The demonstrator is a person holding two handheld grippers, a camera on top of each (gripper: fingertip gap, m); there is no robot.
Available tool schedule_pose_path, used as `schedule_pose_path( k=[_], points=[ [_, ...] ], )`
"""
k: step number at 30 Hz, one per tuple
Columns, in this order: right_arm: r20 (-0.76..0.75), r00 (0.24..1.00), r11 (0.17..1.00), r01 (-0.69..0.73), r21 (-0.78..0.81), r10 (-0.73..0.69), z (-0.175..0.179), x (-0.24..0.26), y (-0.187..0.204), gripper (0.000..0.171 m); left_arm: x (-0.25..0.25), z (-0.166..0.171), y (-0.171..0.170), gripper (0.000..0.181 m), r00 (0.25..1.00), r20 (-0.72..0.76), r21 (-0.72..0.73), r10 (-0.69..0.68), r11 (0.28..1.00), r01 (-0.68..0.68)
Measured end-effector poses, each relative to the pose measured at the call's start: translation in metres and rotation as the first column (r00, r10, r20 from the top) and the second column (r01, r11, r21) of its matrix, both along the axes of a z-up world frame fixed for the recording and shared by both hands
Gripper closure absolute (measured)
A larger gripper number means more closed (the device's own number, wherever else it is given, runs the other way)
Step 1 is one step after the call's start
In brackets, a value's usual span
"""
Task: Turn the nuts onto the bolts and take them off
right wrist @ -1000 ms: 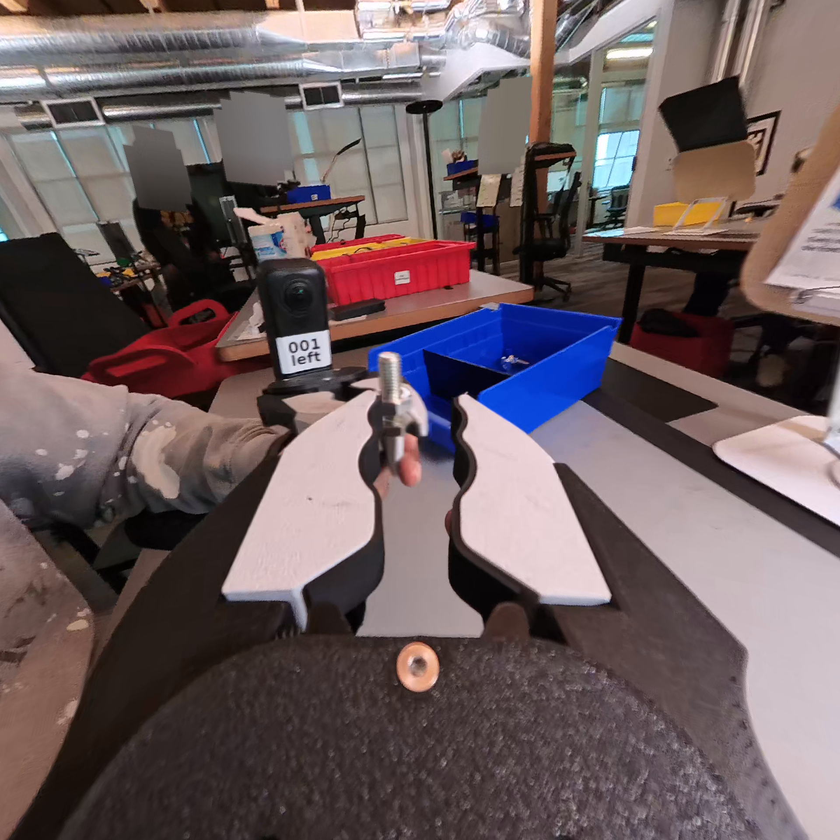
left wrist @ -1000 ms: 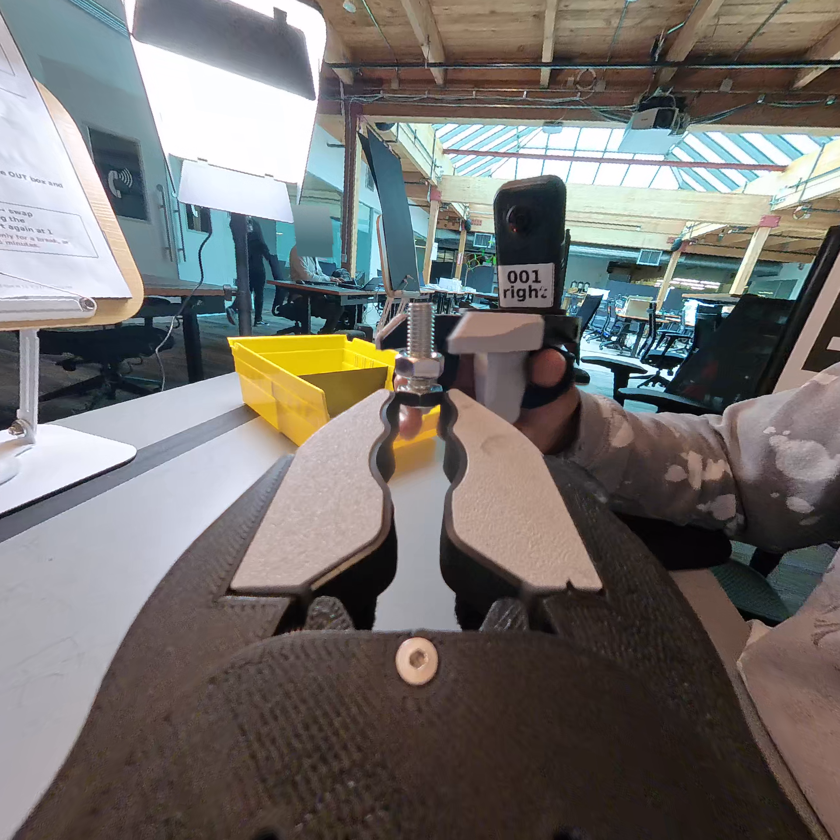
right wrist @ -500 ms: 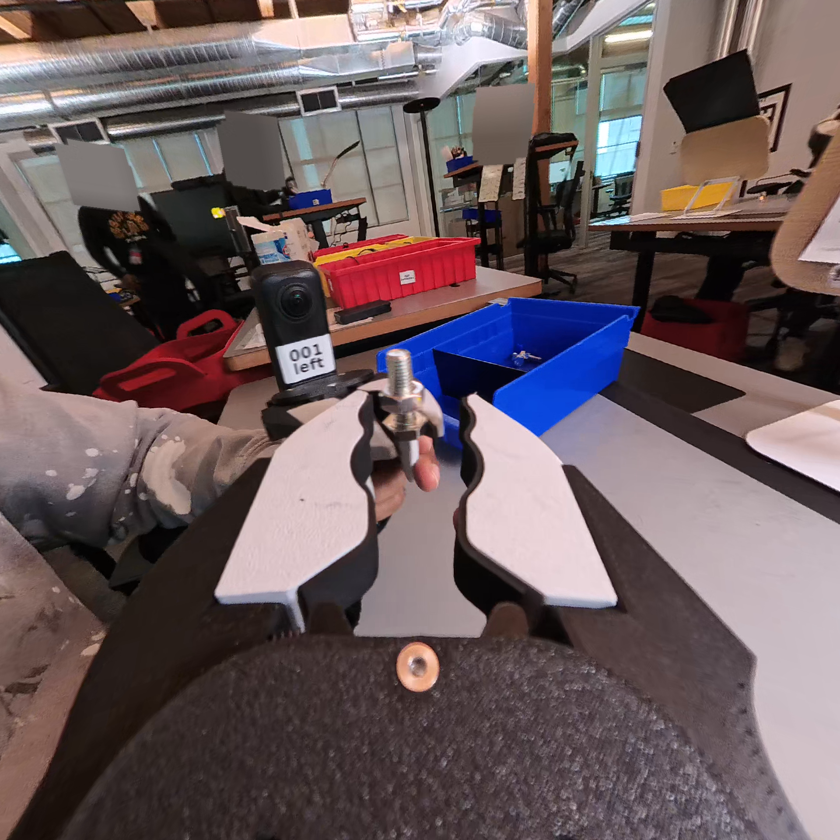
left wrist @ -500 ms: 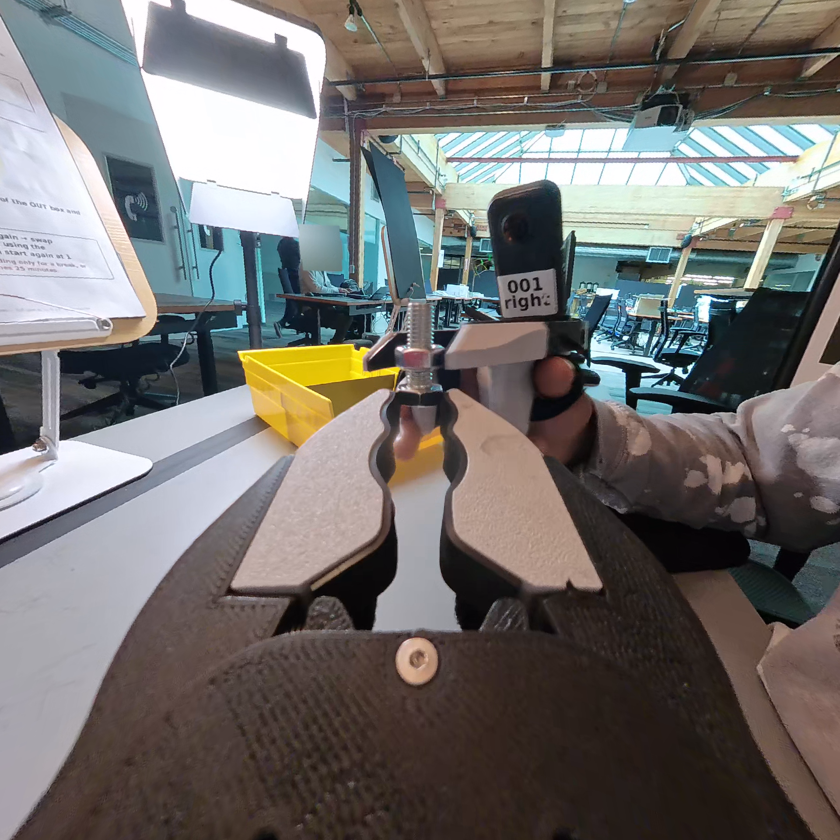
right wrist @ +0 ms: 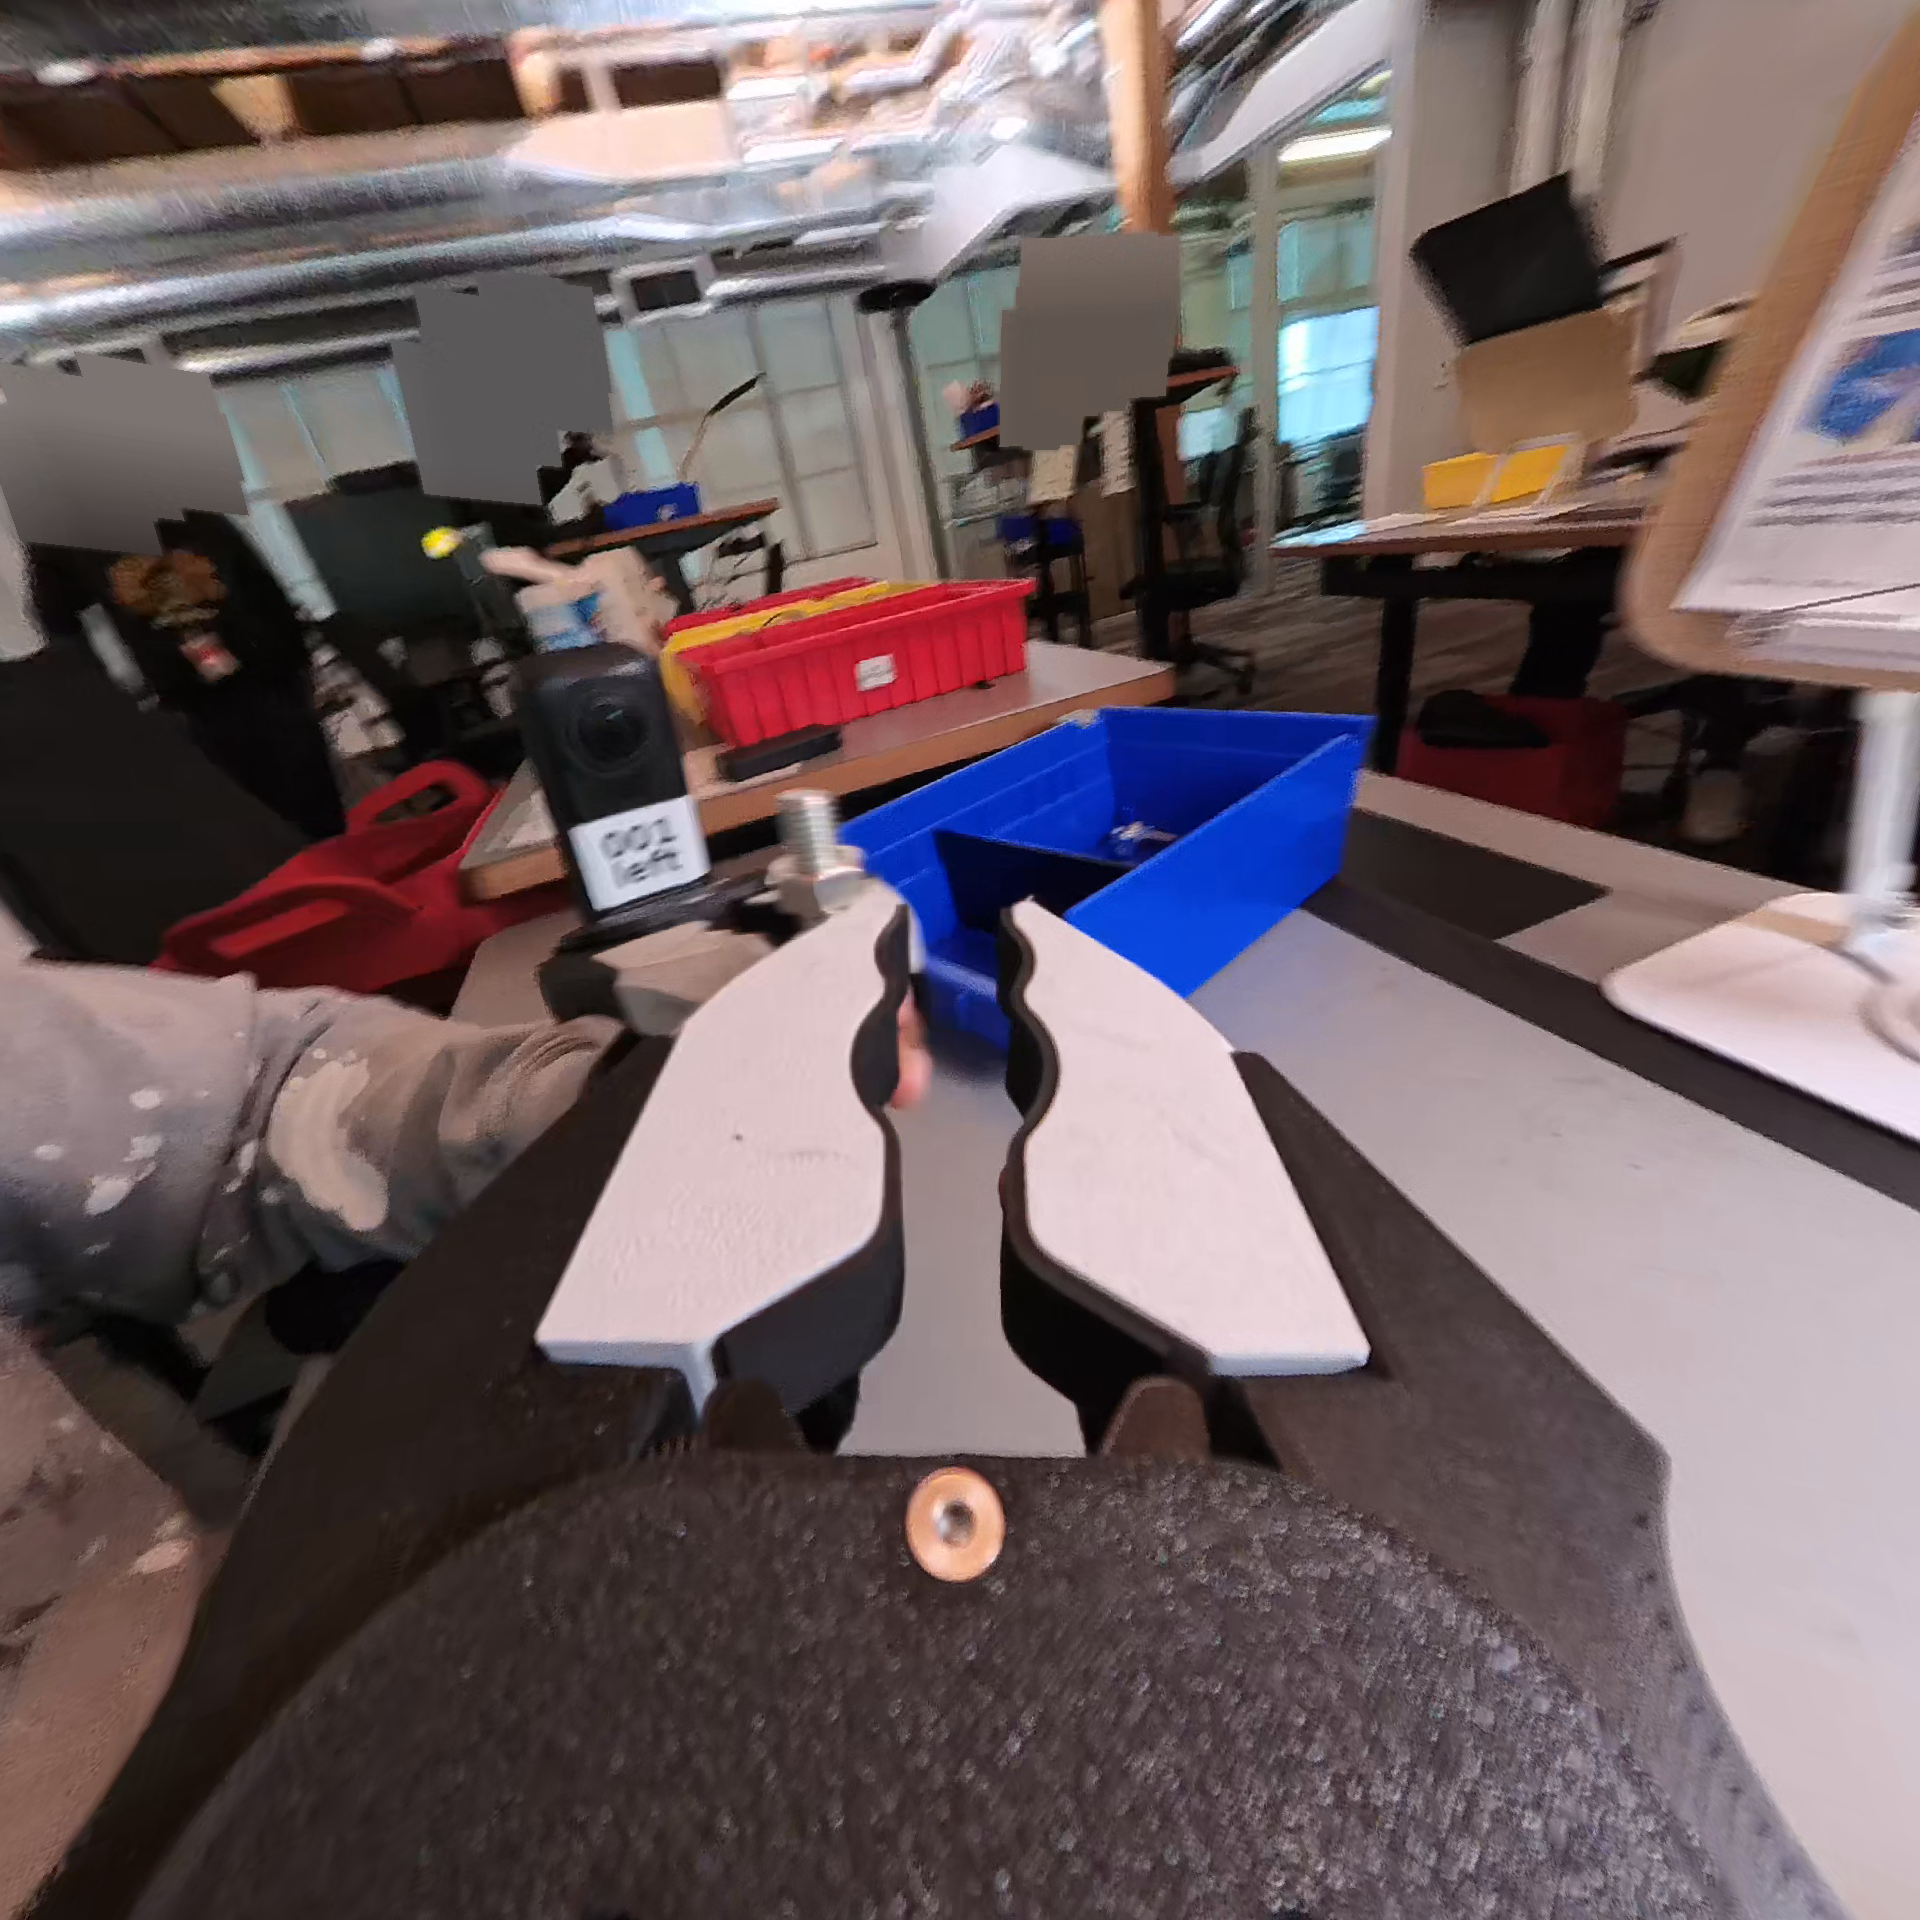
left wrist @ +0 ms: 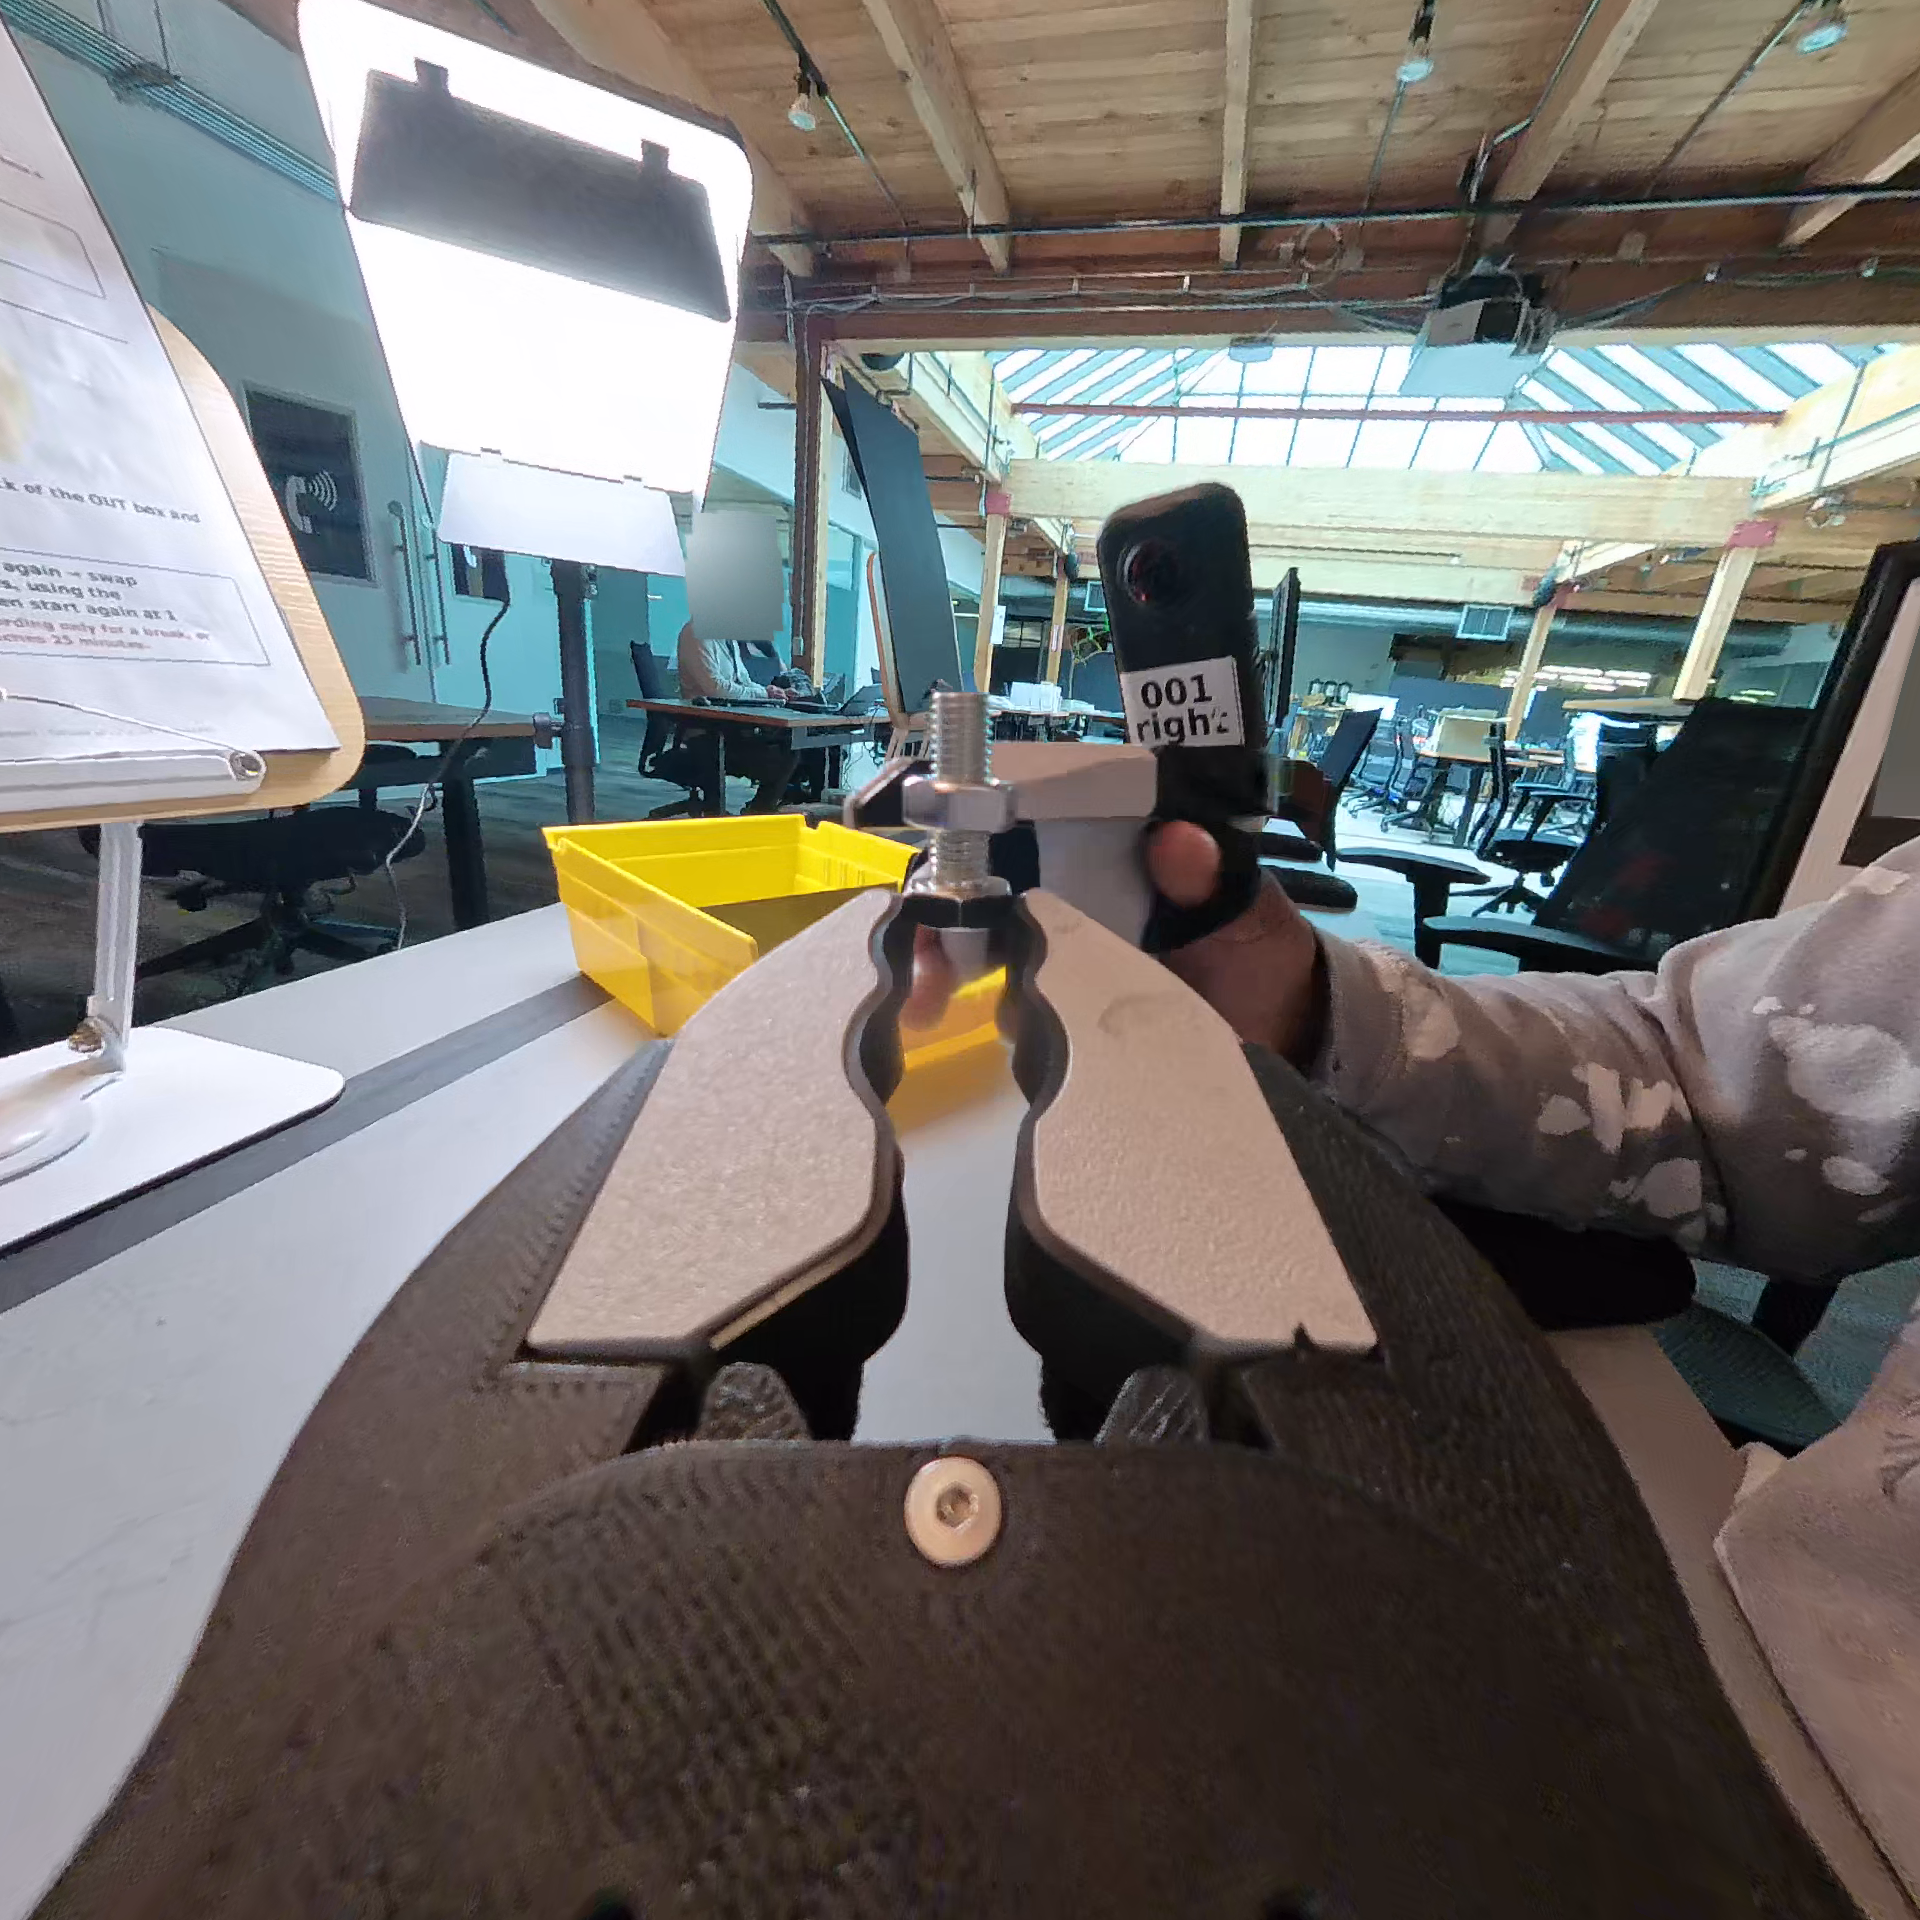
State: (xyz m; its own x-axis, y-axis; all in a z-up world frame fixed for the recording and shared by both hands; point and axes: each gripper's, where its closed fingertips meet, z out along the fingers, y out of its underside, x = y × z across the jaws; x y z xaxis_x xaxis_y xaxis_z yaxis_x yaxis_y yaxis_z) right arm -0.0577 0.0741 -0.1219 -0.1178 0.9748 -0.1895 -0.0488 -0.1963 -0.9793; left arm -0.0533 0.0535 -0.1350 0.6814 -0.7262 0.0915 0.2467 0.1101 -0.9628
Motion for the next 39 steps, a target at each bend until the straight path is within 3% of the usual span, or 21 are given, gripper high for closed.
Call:
schedule_pose_path(
  k=[3, 8, 10, 11, 12, 13, 15, 20, 22, 24, 27, 31, 34, 35, 36, 39],
  points=[
    [-0.016, 0.999, 1.000, 0.029, -0.010, -0.029, 0.004, 0.007, 0.013, 0.151, -0.001, 0.002, 0.000, 0.164, 1.000, -0.011, 0.006, 0.013, 1.000, -0.013],
    [0.006, 0.999, 0.999, -0.037, 0.029, 0.037, 0.002, -0.003, -0.013, 0.131, 0.004, -0.004, 0.002, 0.163, 0.999, -0.031, -0.009, 0.020, 1.000, -0.020],
    [0.012, 1.000, 0.999, -0.021, 0.043, 0.021, 0.001, -0.004, -0.011, 0.131, 0.003, -0.004, 0.002, 0.164, 0.999, -0.035, -0.010, 0.029, 1.000, -0.029],
    [0.010, 1.000, 0.999, -0.020, 0.035, 0.019, 0.001, -0.002, -0.008, 0.136, 0.001, -0.003, 0.003, 0.164, 0.999, -0.025, -0.009, 0.031, 0.999, -0.031],
    [0.006, 1.000, 0.999, 0.031, 0.014, -0.031, 0.002, 0.001, 0.003, 0.154, 0.000, 0.000, 0.001, 0.164, 1.000, -0.010, 0.002, 0.013, 1.000, -0.013],
    [-0.013, 0.998, 0.998, 0.069, 0.011, -0.069, 0.003, 0.005, 0.013, 0.157, -0.002, 0.001, 0.001, 0.164, 1.000, -0.010, 0.001, 0.022, 1.000, -0.022],
    [-0.015, 0.998, 0.998, 0.066, -0.002, -0.066, 0.005, 0.008, 0.017, 0.152, -0.001, 0.002, 0.001, 0.163, 0.999, -0.020, 0.006, 0.030, 1.000, -0.030],
    [0.013, 1.000, 0.999, -0.020, 0.040, 0.019, 0.003, -0.003, -0.013, 0.130, 0.002, -0.004, 0.003, 0.163, 0.999, -0.034, -0.008, 0.034, 0.999, -0.034],
    [0.014, 1.000, 0.999, -0.003, 0.047, 0.003, 0.002, -0.004, -0.011, 0.134, 0.001, -0.003, 0.003, 0.164, 0.999, -0.029, -0.010, 0.039, 0.999, -0.039],
    [0.000, 0.999, 0.999, 0.052, 0.006, -0.052, 0.003, 0.001, 0.006, 0.155, -0.002, 0.000, 0.002, 0.164, 1.000, -0.013, -0.001, 0.028, 1.000, -0.028],
    [0.002, 0.998, 0.998, 0.066, 0.003, -0.066, 0.004, 0.006, 0.014, 0.147, -0.002, 0.001, 0.002, 0.164, 0.999, -0.020, 0.003, 0.036, 0.999, -0.036],
    [0.009, 1.000, 0.999, -0.008, 0.039, 0.007, 0.004, -0.002, -0.011, 0.129, 0.001, -0.003, 0.003, 0.163, 0.999, -0.031, -0.007, 0.034, 0.999, -0.035],
    [0.014, 1.000, 0.999, 0.002, 0.036, -0.003, 0.002, -0.003, -0.008, 0.131, 0.000, -0.003, 0.004, 0.163, 0.999, -0.025, -0.012, 0.041, 0.999, -0.041],
    [0.014, 0.999, 0.999, 0.039, 0.012, -0.039, 0.002, -0.001, 0.001, 0.150, -0.001, -0.001, 0.002, 0.164, 1.000, -0.013, -0.001, 0.024, 1.000, -0.024],
    [-0.003, 0.997, 0.997, 0.081, 0.000, -0.081, 0.004, 0.003, 0.011, 0.154, -0.002, 0.000, 0.002, 0.164, 0.999, -0.014, -0.002, 0.032, 0.999, -0.032],
    [-0.006, 0.997, 0.997, 0.075, 0.000, -0.075, 0.007, 0.007, 0.015, 0.146, -0.001, 0.000, 0.003, 0.163, 0.999, -0.022, 0.001, 0.038, 0.999, -0.038]
  ],
)
